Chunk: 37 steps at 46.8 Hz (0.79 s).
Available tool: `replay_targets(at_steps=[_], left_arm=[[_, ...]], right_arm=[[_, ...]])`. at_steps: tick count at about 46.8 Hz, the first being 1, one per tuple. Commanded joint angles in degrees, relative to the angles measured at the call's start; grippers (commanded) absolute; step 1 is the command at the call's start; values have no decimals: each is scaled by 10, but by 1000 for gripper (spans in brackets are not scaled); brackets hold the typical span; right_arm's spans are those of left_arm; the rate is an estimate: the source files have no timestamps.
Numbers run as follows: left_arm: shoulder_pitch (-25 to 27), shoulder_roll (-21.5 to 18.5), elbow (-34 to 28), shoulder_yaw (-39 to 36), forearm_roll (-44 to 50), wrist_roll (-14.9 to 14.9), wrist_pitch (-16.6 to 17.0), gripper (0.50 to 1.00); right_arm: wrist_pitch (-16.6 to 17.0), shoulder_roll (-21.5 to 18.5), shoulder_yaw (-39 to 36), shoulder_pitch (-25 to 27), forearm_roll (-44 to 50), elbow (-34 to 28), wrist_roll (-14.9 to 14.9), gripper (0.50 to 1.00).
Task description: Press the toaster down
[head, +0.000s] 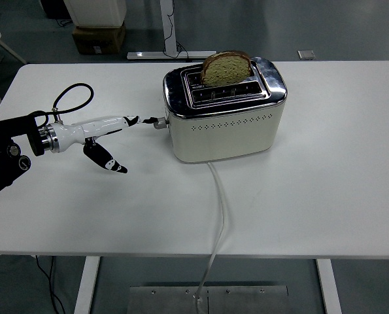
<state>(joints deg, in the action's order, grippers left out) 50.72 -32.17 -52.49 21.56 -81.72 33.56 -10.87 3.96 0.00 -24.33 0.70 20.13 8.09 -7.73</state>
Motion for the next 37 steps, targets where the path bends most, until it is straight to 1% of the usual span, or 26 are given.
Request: replay_targets(at_steps=[1, 37], left_arm=[[0, 1, 0, -4, 0, 0, 1, 1000], [-5, 19, 21, -6, 3, 0, 1, 1000]], right_arm=[[0, 0, 0, 0, 0, 0, 0, 1000], [0, 0, 0, 0, 0, 0, 0, 1000]])
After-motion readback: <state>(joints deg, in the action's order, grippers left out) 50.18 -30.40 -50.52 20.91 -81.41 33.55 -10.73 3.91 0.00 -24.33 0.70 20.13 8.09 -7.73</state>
